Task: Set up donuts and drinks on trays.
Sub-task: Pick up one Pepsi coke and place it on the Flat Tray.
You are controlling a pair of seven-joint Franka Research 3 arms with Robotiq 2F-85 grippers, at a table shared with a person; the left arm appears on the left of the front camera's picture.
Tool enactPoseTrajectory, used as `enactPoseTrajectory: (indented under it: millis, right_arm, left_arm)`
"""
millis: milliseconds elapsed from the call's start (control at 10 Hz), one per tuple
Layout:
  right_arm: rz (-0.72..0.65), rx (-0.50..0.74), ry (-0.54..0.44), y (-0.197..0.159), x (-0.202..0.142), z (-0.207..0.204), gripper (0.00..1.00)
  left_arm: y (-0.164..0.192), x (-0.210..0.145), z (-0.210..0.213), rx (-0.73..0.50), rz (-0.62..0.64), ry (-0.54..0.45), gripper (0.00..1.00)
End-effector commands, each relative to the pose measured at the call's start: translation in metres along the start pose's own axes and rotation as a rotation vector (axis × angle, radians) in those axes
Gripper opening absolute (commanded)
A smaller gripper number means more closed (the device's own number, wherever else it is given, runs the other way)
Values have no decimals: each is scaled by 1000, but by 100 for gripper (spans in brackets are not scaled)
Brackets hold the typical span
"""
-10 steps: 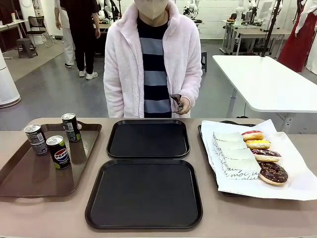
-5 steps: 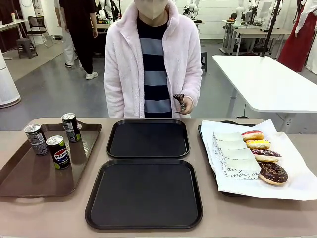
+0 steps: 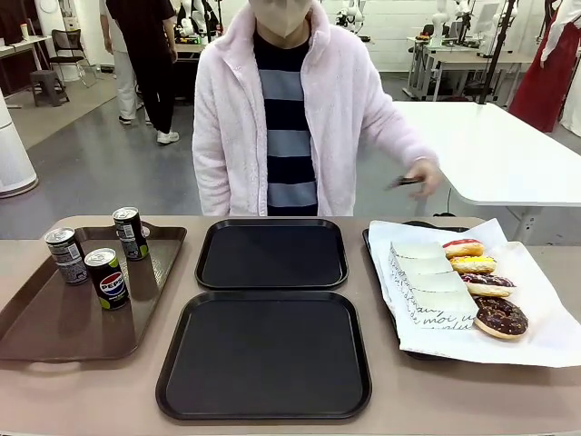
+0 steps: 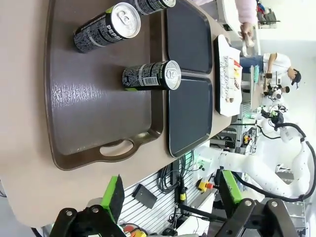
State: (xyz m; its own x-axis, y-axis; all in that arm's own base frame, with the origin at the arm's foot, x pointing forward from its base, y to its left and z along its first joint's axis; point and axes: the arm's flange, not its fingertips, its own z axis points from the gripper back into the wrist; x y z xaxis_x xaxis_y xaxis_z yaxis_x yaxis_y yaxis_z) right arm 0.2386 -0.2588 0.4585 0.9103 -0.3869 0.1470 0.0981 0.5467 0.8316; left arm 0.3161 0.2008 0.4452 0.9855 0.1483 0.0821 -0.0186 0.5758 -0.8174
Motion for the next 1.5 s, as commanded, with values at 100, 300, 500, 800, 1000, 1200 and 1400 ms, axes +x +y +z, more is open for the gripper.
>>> enactPoseTrajectory:
  millis: [100, 300, 500, 800, 1000, 1200, 1400]
  right_arm:
    - [-24, 3, 26, -1, -3, 0, 100]
    - [-24, 3, 26, -1, -3, 0, 100]
    - [-24, 3, 26, -1, -3, 0, 100]
    - [-24, 3, 26, -1, -3, 0, 100]
    - [-24, 3, 26, -1, -3, 0, 100]
    - [-24, 3, 26, -1, -3, 0, 100]
    - [-24, 3, 26, -1, -3, 0, 100]
  left_arm:
    - [4, -3, 1, -7, 11, -6, 100]
    - [4, -3, 1, -7, 11, -6, 100]
    - [4, -3, 1, -7, 11, -6, 100]
    - [4, -3, 1, -7, 11, -6, 100]
    - [4, -3, 1, -7, 11, -6, 100]
    - [4, -3, 1, -7, 11, -6, 100]
    - [-19, 5, -5, 88, -7, -11, 100]
